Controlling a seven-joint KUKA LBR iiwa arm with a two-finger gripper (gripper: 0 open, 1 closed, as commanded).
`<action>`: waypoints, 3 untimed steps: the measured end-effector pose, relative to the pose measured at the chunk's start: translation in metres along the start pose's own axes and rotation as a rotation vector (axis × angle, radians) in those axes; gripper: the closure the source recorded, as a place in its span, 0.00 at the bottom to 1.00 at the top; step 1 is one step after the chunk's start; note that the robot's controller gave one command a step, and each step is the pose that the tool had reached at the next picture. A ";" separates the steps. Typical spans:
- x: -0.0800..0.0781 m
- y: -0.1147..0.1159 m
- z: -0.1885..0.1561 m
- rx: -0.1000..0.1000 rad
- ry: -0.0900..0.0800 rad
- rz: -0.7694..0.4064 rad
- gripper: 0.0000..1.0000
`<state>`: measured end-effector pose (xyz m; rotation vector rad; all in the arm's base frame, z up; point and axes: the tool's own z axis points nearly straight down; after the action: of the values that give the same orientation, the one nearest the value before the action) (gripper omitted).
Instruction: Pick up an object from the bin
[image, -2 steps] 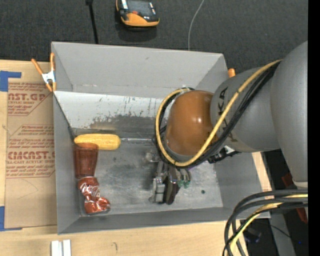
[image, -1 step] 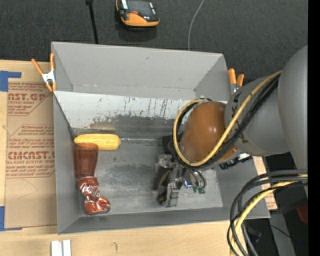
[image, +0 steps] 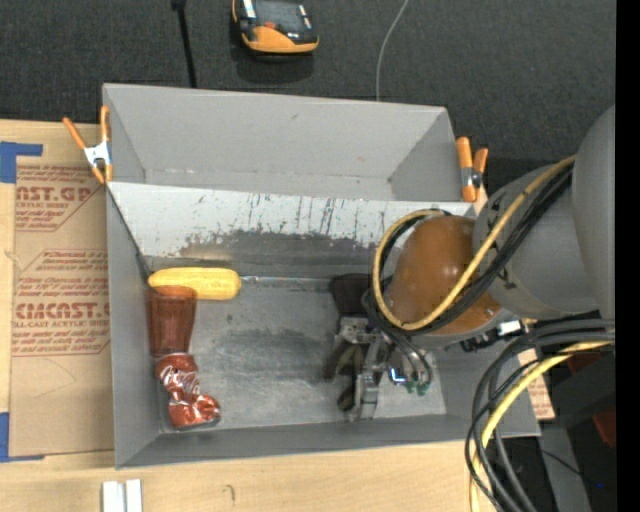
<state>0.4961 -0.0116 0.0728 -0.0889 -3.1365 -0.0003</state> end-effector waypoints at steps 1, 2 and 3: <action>-0.033 -0.011 0.003 -0.001 -0.003 -0.132 1.00; -0.033 -0.011 0.003 -0.002 -0.003 -0.132 1.00; -0.033 -0.011 0.003 -0.002 -0.003 -0.132 1.00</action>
Offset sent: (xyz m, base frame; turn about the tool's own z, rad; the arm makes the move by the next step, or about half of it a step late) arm 0.0000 0.0000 0.0000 0.0000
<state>0.5285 -0.0243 0.0693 0.1175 -3.1386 -0.0038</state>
